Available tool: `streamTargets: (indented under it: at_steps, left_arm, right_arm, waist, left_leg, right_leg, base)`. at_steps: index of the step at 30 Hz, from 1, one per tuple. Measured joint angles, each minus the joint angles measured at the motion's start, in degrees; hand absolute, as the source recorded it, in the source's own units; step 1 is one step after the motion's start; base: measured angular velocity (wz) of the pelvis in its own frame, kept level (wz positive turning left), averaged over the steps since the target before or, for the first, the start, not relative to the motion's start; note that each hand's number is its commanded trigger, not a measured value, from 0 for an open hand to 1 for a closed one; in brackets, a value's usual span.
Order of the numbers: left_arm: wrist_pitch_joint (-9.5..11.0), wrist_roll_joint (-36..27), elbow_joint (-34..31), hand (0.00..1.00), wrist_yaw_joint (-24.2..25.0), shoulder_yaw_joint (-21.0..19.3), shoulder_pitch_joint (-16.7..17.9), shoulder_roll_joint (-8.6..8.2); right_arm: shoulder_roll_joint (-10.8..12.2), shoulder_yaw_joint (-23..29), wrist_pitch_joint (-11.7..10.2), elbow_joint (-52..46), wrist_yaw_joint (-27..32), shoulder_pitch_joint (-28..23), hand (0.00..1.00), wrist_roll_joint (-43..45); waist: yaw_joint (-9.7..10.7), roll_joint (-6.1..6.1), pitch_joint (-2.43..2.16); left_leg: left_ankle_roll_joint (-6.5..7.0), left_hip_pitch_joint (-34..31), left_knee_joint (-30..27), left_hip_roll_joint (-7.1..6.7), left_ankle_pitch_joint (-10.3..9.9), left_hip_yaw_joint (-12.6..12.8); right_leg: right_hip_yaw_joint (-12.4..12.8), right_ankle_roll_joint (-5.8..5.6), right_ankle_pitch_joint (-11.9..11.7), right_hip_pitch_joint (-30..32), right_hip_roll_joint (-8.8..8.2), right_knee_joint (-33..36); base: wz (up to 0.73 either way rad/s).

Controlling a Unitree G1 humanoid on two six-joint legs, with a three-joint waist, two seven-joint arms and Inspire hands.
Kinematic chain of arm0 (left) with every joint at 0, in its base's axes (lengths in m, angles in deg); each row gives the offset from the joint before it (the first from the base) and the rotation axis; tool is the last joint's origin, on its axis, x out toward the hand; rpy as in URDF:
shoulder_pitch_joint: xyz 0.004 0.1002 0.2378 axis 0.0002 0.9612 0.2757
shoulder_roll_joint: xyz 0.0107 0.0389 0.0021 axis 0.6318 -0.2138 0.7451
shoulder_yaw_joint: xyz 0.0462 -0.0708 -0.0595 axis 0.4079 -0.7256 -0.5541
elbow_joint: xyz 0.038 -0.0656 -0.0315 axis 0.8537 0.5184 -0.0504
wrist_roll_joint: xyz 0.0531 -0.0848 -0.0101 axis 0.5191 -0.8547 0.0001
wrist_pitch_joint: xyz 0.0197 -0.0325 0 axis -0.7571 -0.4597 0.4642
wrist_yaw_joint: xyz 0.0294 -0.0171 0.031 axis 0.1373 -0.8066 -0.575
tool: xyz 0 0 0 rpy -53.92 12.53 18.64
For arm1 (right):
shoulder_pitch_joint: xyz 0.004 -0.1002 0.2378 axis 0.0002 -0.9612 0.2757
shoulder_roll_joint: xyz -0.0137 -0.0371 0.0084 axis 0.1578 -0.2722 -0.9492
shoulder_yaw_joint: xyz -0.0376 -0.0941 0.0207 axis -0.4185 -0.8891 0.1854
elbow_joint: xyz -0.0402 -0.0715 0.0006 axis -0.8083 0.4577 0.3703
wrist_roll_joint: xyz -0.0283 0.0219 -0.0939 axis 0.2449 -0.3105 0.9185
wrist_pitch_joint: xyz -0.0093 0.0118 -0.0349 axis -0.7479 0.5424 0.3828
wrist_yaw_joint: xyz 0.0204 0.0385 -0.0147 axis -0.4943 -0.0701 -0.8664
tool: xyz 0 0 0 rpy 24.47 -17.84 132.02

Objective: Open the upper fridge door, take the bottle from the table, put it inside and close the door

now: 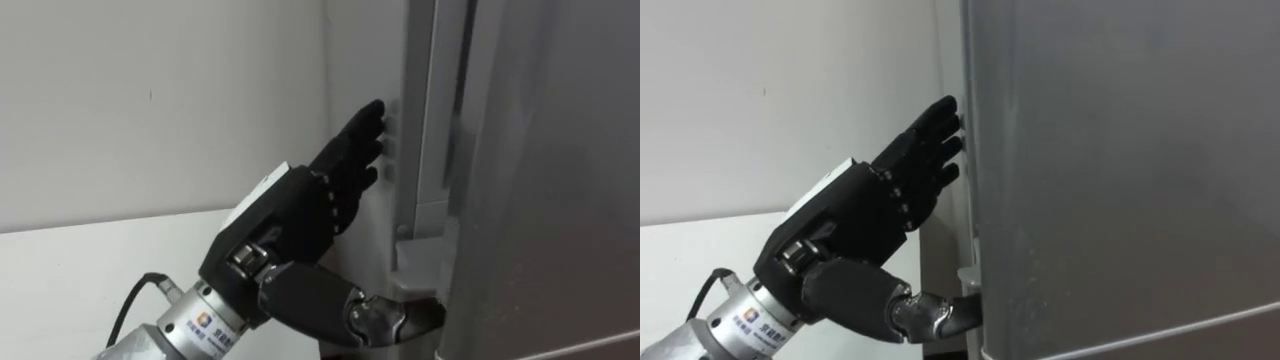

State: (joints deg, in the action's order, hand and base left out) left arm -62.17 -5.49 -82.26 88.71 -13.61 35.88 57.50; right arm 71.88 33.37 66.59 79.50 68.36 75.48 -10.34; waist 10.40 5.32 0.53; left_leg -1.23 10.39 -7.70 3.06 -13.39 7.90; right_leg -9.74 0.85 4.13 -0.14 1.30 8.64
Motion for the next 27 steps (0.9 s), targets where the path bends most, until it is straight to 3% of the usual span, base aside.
streamTargets:
  at_steps: [1,7,16,27]
  left_arm:
    - [0.0,0.0,0.0,0.0,0.0,-0.18,0.0,-0.05]
    - [0.23,0.97,-0.01,0.0,0.42,-0.18,-0.02,-0.3]
    - [0.48,2.95,-3.13,0.0,1.28,-0.11,-0.01,0.24]
    - [0.91,2.95,-3.83,0.0,1.27,0.35,-0.01,-0.14]
  right_arm:
    - [0.06,-0.01,0.0,0.0,0.03,-0.05,0.0,-0.14]
    - [-0.09,-0.02,-0.39,0.31,-0.32,-0.24,0.0,-0.08]
    - [-0.6,0.03,-2.47,2.99,-2.04,0.28,0.0,-0.69]
    - [-0.56,-0.1,-2.57,5.05,-2.12,1.27,0.0,-1.56]
  waist:
    - [0.0,-0.35,-0.09]
    - [-0.31,-0.22,-0.49]
    - [-1.48,0.04,-0.58]
    - [-1.43,0.11,-0.52]
  left_leg:
    - [0.34,-0.14,-0.02,-0.35,-0.21,0.07]
    - [0.4,-0.04,-0.37,-0.34,-0.24,0.15]
    - [0.4,-0.23,-0.99,-0.17,-0.24,0.16]
    - [0.4,-0.32,-0.95,-0.22,-0.24,0.16]
  right_leg:
    - [0.04,0.25,0.91,0.08,-0.23,-0.01]
    - [0.08,0.28,0.93,0.27,-0.23,0.54]
    - [-0.29,0.53,1.06,0.21,-0.26,0.87]
    - [-0.4,0.49,1.01,-0.09,-0.28,0.3]
  base:
    - [0.03]
    - [0.04]
    - [0.01]
    - [0.0]
